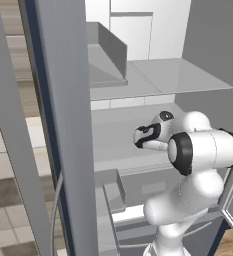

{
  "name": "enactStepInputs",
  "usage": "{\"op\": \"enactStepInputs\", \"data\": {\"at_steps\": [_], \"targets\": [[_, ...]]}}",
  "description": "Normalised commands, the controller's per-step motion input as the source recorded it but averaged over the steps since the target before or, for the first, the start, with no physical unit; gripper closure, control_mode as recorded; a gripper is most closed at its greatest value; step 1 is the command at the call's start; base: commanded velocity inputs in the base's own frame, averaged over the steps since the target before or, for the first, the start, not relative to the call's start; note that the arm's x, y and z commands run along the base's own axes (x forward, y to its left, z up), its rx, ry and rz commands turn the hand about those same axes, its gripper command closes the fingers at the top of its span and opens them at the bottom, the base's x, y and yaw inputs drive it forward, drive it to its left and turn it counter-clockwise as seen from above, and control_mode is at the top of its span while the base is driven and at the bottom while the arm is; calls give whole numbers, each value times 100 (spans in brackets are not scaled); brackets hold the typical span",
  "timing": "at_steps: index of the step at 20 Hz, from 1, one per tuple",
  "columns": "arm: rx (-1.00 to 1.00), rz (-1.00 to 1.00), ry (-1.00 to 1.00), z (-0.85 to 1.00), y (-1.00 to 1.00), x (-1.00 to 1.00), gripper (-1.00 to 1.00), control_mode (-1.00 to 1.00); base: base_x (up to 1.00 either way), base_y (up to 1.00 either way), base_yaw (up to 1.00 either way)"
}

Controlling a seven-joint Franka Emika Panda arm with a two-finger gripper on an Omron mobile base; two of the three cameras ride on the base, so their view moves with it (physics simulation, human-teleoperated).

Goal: Move the hot dog bun to the plate on the dining table and place the condiment next to that plate. Then navigate to the fridge and take the sausage and place it on the plate as well.

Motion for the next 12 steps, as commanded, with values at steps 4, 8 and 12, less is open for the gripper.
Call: {"op": "enactStepInputs", "data": {"at_steps": [4, 8, 12], "targets": [[0, 0, -1, 3, 0, -37, 100, -100, 0, 0, 0], [0, 0, -14, 74, 0, -95, 100, -100, 0, 0, 0], [3, 0, -3, 100, 0, -99, 100, -100, 0, 0, 0]]}}
